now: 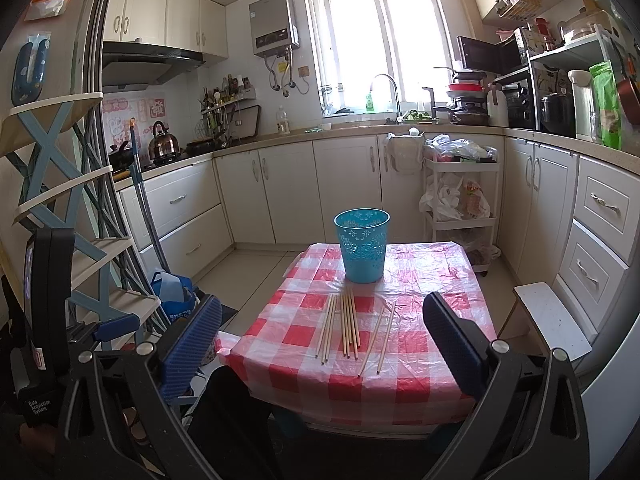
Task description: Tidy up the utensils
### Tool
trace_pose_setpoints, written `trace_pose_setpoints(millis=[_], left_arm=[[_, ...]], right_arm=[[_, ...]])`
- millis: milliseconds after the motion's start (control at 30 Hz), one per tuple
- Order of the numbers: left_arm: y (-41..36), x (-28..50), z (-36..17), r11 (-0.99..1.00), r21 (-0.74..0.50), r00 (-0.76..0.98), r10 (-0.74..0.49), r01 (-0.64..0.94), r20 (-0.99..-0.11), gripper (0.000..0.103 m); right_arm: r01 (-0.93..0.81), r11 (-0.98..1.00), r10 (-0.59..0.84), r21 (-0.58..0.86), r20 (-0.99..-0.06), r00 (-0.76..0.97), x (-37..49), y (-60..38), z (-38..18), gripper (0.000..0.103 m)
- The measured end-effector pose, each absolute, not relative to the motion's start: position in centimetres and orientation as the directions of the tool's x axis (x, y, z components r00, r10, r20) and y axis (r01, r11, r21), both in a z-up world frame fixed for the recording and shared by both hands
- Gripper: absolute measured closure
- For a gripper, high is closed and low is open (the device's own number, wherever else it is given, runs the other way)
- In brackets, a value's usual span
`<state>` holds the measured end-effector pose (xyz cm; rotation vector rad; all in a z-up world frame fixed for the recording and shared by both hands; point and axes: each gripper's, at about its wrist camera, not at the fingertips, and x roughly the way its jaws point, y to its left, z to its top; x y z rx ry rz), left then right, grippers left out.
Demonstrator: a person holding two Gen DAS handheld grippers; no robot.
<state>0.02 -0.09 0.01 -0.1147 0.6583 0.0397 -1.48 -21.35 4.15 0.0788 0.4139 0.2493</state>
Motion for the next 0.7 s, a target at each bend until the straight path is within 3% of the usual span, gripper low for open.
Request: trace_pose_setpoints(millis=[700], left_arm=[[0.43, 0.2, -0.43, 0.993, -0.094, 0.787, -0.003, -0.07, -0.616, 0.008]], right_arm=[[-0.222, 0.966, 0.256, 0.131, -0.397, 0.881, -1.12, -21.2, 3.81, 0.006]])
